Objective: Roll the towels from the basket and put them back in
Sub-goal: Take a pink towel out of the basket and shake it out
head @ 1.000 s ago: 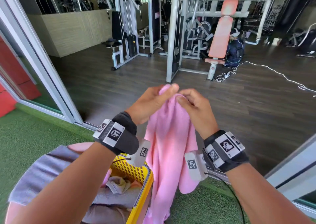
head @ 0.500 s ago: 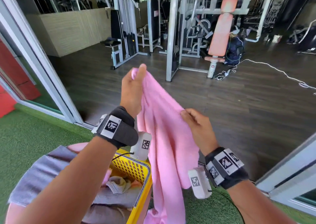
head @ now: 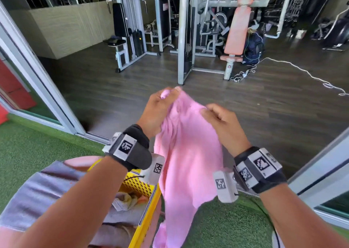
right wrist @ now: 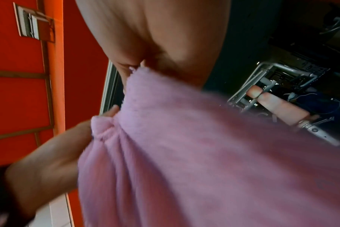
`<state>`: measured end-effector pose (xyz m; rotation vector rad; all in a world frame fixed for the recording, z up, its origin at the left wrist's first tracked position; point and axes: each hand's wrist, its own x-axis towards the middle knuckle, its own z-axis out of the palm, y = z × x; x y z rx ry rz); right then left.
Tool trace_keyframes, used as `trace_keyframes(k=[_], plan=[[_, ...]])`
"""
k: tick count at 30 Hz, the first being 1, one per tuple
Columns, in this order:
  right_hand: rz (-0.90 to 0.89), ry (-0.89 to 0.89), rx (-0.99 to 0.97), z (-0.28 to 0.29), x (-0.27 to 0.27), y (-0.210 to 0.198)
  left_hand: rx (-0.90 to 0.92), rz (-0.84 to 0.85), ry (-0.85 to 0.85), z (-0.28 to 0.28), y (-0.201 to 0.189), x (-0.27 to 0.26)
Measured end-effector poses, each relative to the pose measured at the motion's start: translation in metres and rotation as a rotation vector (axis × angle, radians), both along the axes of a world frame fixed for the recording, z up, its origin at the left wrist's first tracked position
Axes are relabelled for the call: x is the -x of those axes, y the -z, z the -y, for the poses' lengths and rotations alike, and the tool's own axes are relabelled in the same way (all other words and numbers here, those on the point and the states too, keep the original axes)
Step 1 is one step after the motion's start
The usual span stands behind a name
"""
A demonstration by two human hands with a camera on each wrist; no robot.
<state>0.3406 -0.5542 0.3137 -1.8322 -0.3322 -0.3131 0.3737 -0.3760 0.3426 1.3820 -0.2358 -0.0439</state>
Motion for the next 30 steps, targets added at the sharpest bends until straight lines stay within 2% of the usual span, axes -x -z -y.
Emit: trace_keyframes(k=[2,4,8,13,18,22,30], plan=[[0.005,-0.041,-0.031,0.004,-0.004,-0.018,-0.043,-0.039,0.082,0.026,0.012,0.019],[-0.018,-0.102,-0.067,0.006,-0.003,-0.025,0.03,-0.111,0.184,0.046,0.023,0.036],[-0.047,-0.053,-0.032,0.021,0.013,-0.008,0.068,-0.148,0.278,0.055,0.035,0.052],[-0.123,0.063,0.142,0.037,0.067,0.026,0.022,-0.169,0.249,0.04,0.043,0.076],[-0.274,0.155,0.271,0.058,0.153,0.058,0.046,-0.172,0.126,0.001,0.057,0.099],[-0.389,0.225,0.202,0.059,0.217,0.068,0.003,-0.142,0.144,-0.008,0.077,0.135],[-0.475,0.347,-0.016,0.057,0.277,0.058,-0.064,-0.108,0.349,0.041,0.104,0.212]])
